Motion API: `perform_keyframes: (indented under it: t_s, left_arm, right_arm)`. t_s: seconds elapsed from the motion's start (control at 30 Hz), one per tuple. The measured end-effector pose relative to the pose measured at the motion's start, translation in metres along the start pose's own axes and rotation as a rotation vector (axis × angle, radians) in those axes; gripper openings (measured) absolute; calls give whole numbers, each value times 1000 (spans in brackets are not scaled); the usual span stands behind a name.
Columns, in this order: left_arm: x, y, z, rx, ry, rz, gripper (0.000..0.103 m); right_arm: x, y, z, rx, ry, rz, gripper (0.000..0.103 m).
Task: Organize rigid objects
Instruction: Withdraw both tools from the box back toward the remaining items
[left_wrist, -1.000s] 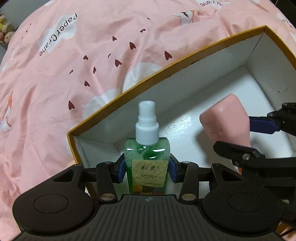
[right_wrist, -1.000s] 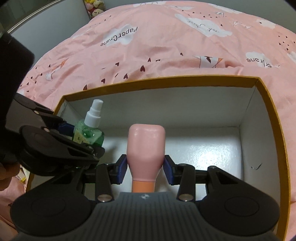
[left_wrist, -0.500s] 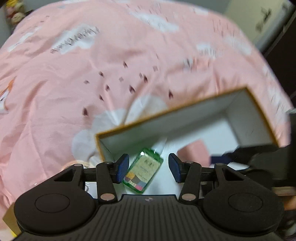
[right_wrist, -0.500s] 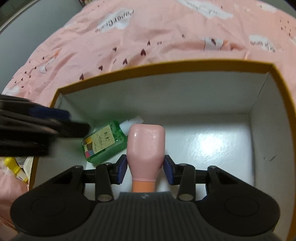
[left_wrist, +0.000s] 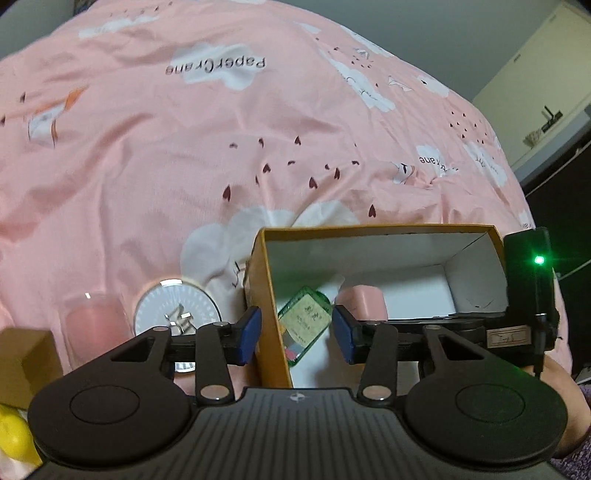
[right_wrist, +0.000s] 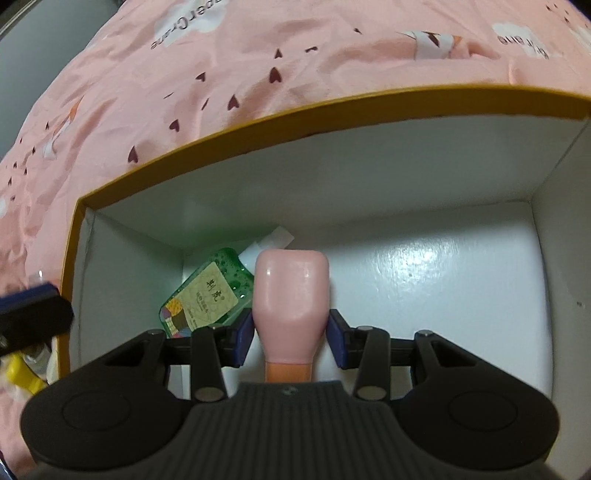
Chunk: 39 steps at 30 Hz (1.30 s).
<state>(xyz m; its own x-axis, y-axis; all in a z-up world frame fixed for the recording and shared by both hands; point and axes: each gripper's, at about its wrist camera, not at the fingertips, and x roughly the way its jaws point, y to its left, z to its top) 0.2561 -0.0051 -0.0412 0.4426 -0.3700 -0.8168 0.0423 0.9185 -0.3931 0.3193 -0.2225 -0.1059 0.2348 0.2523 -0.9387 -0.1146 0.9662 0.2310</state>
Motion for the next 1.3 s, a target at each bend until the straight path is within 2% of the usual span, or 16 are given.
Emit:
perform_keyframes:
  t_s: [0.1, 0.23, 0.33, 0.5, 0.7, 0.73, 0.83, 0.9, 1.1, 1.2, 1.3]
  left_arm:
    - [4, 8, -6, -35, 7, -24, 44]
    - [2, 15, -13, -79, -9, -49, 43]
    - [2, 19, -17, -105, -19, -58, 43]
    - [1, 19, -27, -132, -35, -68, 43]
    - [-5, 12, -37, -118, -79, -55, 43]
    - [-6, 11, -38, -116, -86, -53, 43]
    - [-11, 8, -43, -96, -111, -37, 43]
    - [-14, 6, -46, -82, -122, -32, 43]
    - [-28, 5, -54, -67, -149, -45, 41]
    - [-40, 8, -58, -73, -175, -31, 41]
    - [-52, 11, -62, -76, -197, -29, 41]
  right_arm:
    - [-1, 2, -1, -25, -15, -7, 42]
    - [0, -1, -1, -14, -56, -71, 42]
    - [2, -3, 1, 8, -61, -35, 42]
    - [4, 2, -2, 12, -55, -34, 43]
    - [-3, 10, -7, -31, -72, -39, 45]
    - [-6, 11, -8, -48, -84, -48, 47]
    - [-20, 19, -17, -98, -142, -87, 65]
    - [-31, 24, -24, -130, -185, -92, 65]
    - [-61, 46, -56, -263, -315, -34, 69]
    - [-74, 57, -69, -324, -389, -57, 70]
    - [-85, 63, -79, -349, -441, -60, 75]
